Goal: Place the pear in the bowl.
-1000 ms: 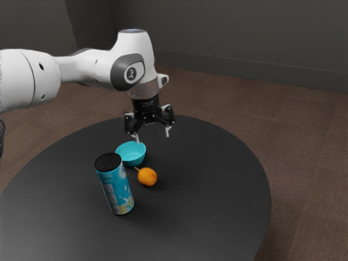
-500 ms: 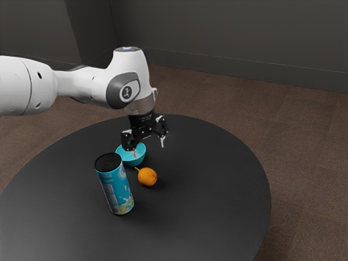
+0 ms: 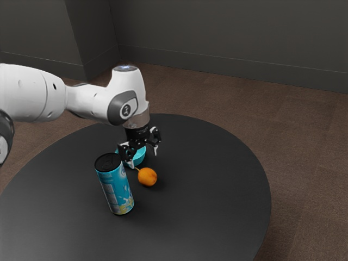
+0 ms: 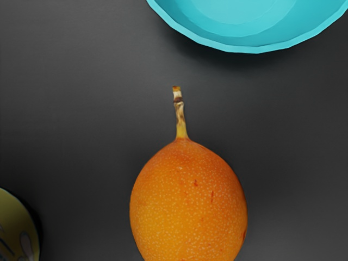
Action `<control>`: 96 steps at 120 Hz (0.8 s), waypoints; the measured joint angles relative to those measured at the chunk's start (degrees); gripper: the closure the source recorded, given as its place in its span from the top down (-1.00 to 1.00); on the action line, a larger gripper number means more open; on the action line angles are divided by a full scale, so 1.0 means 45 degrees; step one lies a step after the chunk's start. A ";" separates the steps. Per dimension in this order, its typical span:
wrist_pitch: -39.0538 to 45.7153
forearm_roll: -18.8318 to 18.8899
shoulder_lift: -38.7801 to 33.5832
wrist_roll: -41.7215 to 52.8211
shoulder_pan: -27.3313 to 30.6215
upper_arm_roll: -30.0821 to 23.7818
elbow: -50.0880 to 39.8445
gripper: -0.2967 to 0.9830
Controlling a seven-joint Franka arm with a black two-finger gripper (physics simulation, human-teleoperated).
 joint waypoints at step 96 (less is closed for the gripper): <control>0.2260 -0.0245 0.1675 -0.0485 0.0000 0.0014 -0.0408 0.54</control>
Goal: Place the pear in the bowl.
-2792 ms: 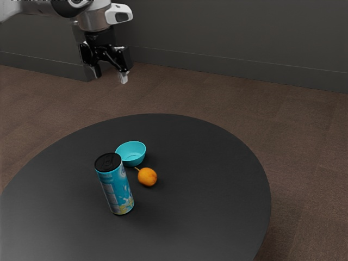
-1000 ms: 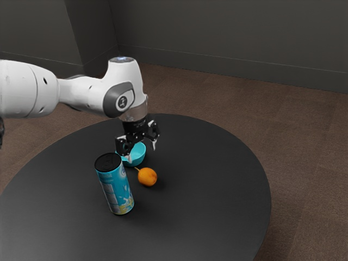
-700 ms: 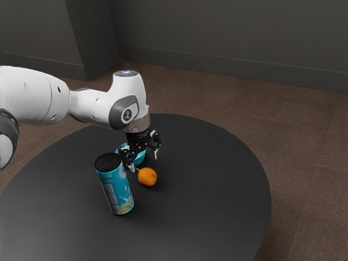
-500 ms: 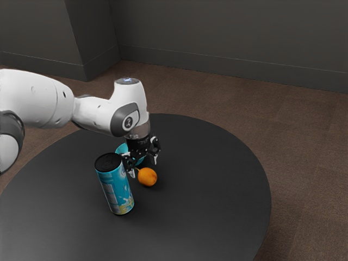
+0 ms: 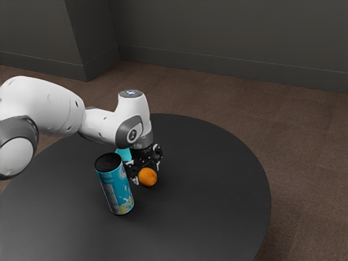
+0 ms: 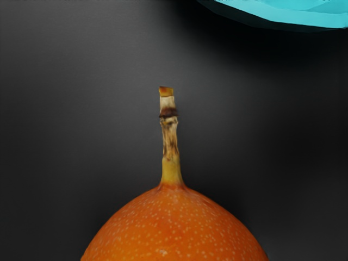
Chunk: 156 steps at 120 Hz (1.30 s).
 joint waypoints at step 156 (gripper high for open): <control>0.0594 0.0210 -0.0324 0.0757 -0.0237 -0.0013 0.0201 -0.49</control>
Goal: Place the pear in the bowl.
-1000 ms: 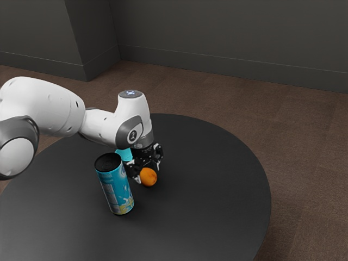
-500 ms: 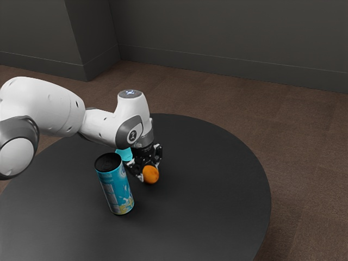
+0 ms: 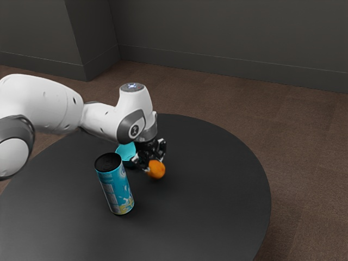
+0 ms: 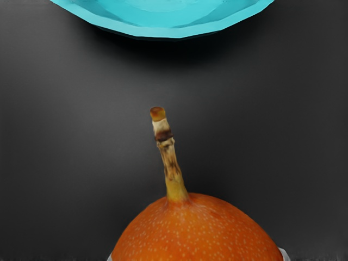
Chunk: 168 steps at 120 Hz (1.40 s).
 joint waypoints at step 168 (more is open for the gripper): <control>-0.0836 0.0203 -0.0567 0.0550 0.2271 0.0140 0.0921 -0.65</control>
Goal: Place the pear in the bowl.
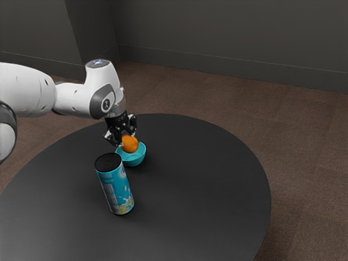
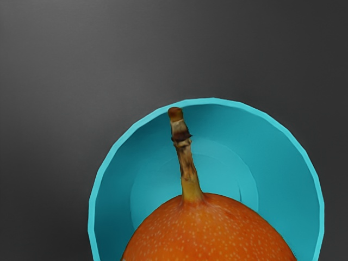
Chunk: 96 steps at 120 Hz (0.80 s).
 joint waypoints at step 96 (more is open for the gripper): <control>0.0385 -0.0412 -0.0015 0.0963 -0.0035 -0.0009 0.0097 0.49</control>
